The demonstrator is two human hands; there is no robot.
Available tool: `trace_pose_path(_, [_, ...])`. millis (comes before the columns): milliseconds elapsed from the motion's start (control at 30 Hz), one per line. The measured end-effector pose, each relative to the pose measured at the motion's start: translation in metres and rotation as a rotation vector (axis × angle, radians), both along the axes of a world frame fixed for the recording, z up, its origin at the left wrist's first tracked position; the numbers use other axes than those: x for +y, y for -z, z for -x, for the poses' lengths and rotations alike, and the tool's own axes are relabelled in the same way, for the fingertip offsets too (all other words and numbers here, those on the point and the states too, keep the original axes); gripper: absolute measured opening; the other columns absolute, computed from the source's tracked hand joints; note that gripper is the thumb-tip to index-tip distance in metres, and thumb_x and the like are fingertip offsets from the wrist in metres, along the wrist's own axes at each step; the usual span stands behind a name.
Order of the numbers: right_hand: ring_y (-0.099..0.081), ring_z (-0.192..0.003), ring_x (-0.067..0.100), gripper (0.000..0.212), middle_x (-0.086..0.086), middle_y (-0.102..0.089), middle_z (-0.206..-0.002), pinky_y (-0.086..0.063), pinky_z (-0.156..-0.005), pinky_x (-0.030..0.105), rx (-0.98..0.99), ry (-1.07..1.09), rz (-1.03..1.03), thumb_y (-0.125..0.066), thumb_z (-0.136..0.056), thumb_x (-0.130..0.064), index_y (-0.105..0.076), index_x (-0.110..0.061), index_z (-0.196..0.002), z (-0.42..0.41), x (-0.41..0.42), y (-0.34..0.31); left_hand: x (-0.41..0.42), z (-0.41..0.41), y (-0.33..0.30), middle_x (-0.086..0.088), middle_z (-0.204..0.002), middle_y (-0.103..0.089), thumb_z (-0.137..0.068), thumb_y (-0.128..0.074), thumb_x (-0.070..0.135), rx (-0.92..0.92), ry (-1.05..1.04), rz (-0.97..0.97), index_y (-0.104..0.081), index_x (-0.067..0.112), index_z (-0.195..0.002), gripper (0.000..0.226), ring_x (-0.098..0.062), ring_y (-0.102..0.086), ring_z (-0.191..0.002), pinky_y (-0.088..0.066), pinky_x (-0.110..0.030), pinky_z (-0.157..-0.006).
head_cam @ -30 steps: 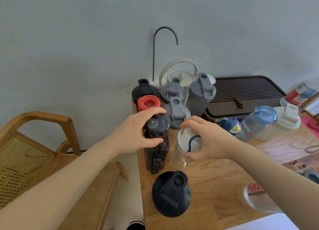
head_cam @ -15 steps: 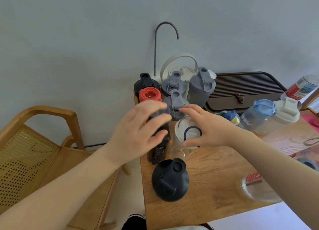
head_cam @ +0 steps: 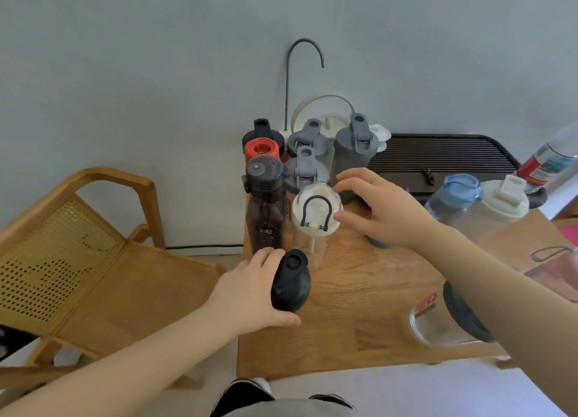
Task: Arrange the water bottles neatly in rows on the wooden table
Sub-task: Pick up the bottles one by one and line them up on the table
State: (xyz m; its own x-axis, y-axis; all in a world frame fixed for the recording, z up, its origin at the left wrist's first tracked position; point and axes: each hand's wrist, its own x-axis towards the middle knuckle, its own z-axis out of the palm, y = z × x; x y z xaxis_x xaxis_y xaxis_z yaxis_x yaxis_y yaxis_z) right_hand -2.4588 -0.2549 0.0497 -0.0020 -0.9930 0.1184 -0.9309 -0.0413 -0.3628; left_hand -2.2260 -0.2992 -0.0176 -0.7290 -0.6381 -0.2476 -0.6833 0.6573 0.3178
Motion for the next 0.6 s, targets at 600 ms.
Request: trace_pose_path(600, [-0.017, -0.140, 0.028, 0.103, -0.009, 0.001, -0.152, -0.040, -0.102, 0.049, 0.196, 0.246, -0.371, -0.074, -0.060, -0.058, -0.014, -0.036, -0.140, 0.081, 0.183, 0.033, 0.106, 0.096, -0.009, 0.002, -0.128, -0.046, -0.056, -0.077, 0.053, 0.322, -0.210, 0.085, -0.029, 0.024, -0.128, 0.092, -0.022, -0.049, -0.113, -0.049, -0.040, -0.087])
